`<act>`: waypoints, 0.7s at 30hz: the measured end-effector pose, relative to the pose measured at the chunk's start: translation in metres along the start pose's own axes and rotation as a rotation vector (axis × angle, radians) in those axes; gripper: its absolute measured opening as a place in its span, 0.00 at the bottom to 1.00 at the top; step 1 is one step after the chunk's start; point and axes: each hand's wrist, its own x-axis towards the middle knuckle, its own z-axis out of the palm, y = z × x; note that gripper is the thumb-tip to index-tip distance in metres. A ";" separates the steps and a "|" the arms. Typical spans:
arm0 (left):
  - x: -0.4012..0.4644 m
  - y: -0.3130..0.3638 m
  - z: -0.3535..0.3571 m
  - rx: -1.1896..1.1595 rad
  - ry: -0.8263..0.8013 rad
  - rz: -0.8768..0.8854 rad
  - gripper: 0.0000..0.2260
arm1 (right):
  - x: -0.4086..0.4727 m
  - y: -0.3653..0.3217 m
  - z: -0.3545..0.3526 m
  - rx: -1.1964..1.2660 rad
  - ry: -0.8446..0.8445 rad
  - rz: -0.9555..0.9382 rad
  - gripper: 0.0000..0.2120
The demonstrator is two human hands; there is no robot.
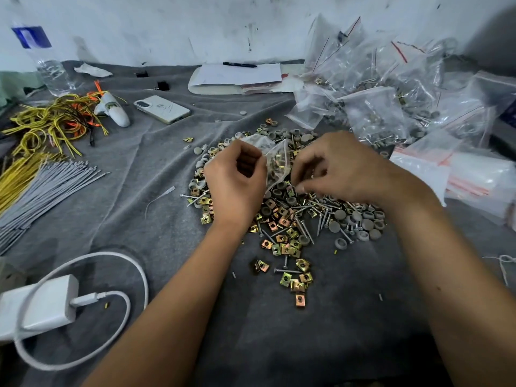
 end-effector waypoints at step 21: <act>-0.001 0.002 0.000 -0.006 -0.066 -0.043 0.03 | 0.006 0.001 0.010 -0.113 0.153 0.046 0.07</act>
